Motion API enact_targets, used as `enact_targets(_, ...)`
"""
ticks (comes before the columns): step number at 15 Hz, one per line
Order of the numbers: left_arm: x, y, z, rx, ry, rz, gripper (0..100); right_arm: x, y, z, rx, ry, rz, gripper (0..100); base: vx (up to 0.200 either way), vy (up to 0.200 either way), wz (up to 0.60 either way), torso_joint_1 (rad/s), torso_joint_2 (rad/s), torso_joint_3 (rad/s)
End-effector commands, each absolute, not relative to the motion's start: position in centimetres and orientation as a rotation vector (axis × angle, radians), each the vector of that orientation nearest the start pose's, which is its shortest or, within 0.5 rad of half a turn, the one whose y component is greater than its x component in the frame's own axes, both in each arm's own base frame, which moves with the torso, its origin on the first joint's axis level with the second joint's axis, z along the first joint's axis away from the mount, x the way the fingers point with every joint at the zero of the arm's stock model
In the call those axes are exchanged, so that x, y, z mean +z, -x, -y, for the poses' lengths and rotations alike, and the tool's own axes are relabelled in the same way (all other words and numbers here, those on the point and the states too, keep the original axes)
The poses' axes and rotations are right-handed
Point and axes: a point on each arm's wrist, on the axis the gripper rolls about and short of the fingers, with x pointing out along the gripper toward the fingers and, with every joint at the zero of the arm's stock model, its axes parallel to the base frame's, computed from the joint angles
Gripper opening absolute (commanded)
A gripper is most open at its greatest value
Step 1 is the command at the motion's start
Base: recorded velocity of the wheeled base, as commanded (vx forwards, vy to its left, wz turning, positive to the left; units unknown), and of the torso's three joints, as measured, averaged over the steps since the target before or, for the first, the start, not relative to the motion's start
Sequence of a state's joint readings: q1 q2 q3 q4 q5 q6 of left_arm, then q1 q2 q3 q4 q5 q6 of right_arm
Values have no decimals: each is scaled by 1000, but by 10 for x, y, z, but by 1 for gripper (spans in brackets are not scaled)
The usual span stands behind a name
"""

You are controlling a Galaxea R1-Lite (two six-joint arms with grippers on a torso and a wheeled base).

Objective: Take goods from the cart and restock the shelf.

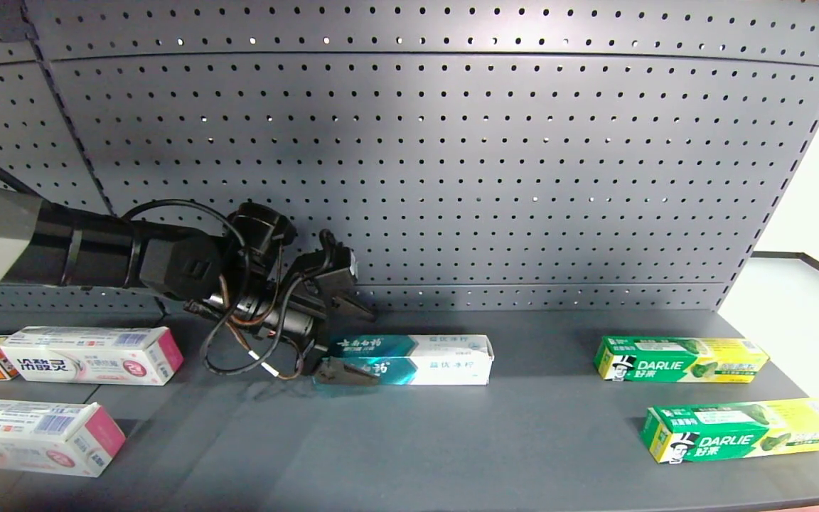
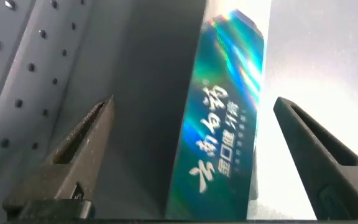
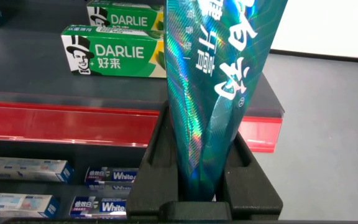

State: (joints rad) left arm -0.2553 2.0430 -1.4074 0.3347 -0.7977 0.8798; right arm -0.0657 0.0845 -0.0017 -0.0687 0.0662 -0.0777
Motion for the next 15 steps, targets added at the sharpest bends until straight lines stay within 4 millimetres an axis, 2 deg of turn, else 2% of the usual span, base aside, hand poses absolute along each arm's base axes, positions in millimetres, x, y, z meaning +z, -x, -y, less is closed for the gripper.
enact_targets(1, 145, -359, 110, -1300, -465, -477, 100, 85, 16, -3, 1, 77, -15, 0, 0, 0, 0, 0, 0, 0)
enact_targets(13, 141, -355, 114, -1318, -464, -491, 100, 85, 16, -3, 1, 77, -15, 0, 0, 0, 0, 0, 0, 0)
enact_targets(14, 141, -355, 114, -1321, -468, -487, 0, 85, 16, -3, 1, 77, -15, 0, 0, 0, 0, 0, 0, 0)
enact_targets(15, 141, -355, 114, -1322, -472, -484, 0, 85, 16, -3, 1, 77, -15, 0, 0, 0, 0, 0, 0, 0)
